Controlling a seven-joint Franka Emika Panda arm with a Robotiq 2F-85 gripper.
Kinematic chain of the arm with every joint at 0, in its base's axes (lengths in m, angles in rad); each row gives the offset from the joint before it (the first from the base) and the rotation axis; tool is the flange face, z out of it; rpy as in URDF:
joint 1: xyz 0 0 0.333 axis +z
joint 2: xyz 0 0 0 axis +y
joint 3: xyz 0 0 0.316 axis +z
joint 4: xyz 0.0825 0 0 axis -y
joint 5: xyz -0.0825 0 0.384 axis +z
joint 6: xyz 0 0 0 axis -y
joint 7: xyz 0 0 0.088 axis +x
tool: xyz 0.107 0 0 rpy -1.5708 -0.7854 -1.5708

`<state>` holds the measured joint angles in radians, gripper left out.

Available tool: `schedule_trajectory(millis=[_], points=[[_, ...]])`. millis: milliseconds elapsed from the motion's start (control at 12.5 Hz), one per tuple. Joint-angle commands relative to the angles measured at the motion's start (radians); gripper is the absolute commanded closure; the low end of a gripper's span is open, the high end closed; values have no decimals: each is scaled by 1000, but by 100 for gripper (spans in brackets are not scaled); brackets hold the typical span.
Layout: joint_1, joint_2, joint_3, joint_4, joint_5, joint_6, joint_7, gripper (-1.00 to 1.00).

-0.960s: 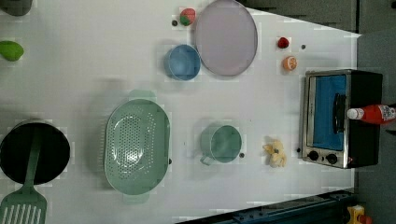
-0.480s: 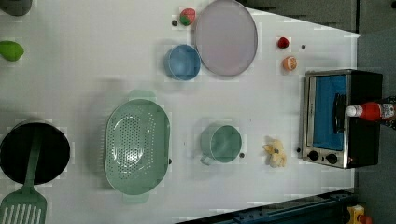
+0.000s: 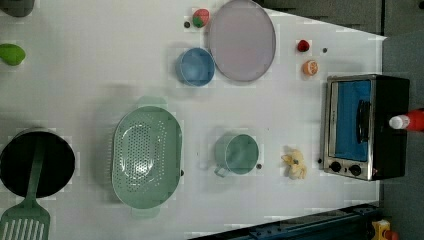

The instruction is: Pick Ketchup from oven and place it on table.

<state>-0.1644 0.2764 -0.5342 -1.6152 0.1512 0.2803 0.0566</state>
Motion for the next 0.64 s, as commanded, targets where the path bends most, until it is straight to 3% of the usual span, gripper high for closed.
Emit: schedule_trajectory(millis=[80, 480, 640], points=[[116, -90, 111, 83, 7, -43, -35, -27], [189, -99, 325, 58, 7, -92, -35, -27], [211, -99, 382, -19, -9, -85, -34, -26]])
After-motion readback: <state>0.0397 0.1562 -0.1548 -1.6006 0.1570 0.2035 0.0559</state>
